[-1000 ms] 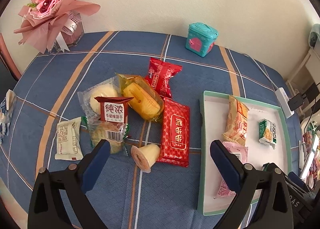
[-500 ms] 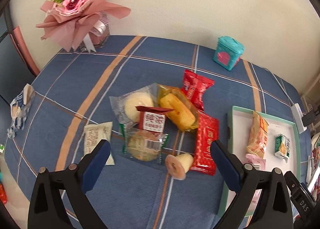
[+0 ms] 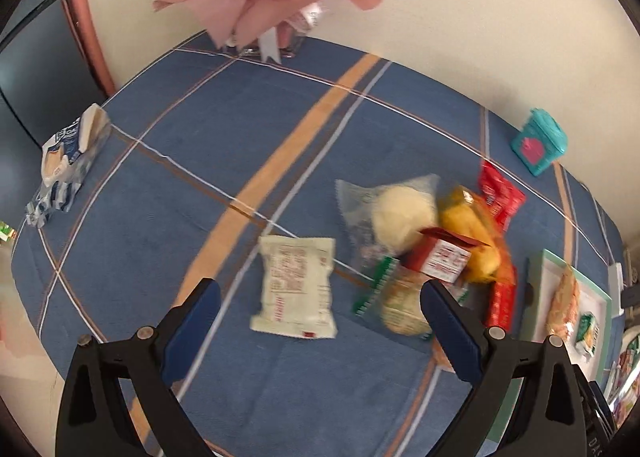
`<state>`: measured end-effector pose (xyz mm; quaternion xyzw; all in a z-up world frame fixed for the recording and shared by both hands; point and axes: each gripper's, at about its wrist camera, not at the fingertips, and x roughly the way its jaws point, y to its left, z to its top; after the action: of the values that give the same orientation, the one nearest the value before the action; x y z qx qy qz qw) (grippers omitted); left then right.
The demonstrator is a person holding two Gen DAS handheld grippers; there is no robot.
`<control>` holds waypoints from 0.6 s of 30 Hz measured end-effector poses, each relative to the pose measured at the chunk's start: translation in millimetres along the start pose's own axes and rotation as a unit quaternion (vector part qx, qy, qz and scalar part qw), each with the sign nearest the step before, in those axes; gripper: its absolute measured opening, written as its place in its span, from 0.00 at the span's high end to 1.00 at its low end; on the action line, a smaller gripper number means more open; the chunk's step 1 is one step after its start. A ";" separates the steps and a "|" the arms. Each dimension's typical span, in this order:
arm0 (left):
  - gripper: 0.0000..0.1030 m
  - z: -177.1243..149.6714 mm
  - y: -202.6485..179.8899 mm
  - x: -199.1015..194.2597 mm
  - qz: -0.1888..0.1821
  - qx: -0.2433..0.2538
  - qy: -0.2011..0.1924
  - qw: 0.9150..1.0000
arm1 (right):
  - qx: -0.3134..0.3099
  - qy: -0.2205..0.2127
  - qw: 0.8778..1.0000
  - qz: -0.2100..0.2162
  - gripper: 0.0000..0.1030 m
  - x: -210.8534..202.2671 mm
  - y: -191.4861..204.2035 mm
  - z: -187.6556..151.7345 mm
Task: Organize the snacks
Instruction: 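Withdraw both grippers from the tray toward the snack pile, then grasp the cream pouch with left gripper while right grasps the yellow pudding cup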
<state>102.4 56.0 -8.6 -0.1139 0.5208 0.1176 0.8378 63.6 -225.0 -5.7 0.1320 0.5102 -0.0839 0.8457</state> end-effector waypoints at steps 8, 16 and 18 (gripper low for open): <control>0.03 10.8 32.9 12.6 -0.016 -0.033 0.001 0.999 | -0.006 0.046 0.998 0.047 0.02 22.9 60.7 -6.3; 0.03 16.8 37.7 37.7 -0.030 -0.041 0.029 0.998 | 0.017 0.087 0.995 0.053 0.09 48.8 85.3 -10.0; 0.03 17.2 37.7 47.7 -0.023 -0.046 0.044 0.998 | 0.023 0.093 0.994 0.058 0.10 53.5 89.7 -11.1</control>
<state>125.5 100.8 -46.7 -0.1688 0.5484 0.1171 0.8106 104.0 -136.6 -45.7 0.1877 0.5763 -0.0337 0.7947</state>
